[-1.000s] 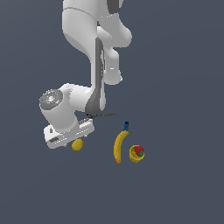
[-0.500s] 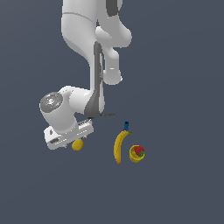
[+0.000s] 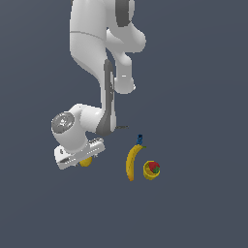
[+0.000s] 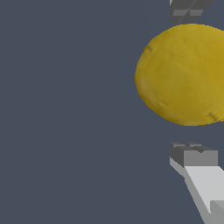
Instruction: Pick up a designated object from a clutter of objects.
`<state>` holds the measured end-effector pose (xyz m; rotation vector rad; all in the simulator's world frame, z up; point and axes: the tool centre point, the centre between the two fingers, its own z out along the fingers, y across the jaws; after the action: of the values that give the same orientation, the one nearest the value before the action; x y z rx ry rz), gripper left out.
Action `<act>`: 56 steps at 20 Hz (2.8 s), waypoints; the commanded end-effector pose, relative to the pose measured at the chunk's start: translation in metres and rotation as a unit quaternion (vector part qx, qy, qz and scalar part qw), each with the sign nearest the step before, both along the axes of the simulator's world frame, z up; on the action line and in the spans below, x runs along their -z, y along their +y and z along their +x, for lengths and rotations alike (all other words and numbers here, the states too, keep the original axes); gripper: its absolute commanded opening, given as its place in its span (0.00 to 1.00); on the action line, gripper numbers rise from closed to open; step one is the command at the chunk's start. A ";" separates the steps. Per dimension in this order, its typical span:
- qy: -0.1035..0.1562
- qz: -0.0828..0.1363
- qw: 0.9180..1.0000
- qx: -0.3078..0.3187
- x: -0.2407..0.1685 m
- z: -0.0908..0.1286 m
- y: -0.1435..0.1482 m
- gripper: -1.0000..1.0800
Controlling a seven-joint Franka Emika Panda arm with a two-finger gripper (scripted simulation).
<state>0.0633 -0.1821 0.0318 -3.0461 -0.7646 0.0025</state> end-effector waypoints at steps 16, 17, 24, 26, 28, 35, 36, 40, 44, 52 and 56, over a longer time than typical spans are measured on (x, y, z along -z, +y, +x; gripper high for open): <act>-0.001 0.000 1.000 0.000 0.002 0.000 0.000 0.00; -0.001 0.000 1.000 0.000 0.001 0.000 0.001 0.00; -0.001 0.000 1.000 0.000 -0.017 -0.010 0.013 0.00; -0.001 0.000 1.000 0.000 -0.025 -0.015 0.019 0.00; -0.001 0.000 1.000 0.000 -0.034 -0.020 0.025 0.00; -0.001 0.000 1.000 0.000 -0.078 -0.045 0.056 0.00; -0.001 0.000 1.000 0.000 -0.085 -0.049 0.061 0.00; -0.001 0.000 1.000 0.000 -0.113 -0.065 0.080 0.00; -0.001 -0.001 1.000 0.000 -0.141 -0.081 0.100 0.00; -0.001 -0.002 1.000 0.000 -0.199 -0.113 0.139 0.00; -0.001 -0.002 1.000 0.000 -0.230 -0.130 0.161 0.00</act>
<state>-0.0597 -0.0296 0.2499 -3.0493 -0.7665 0.0026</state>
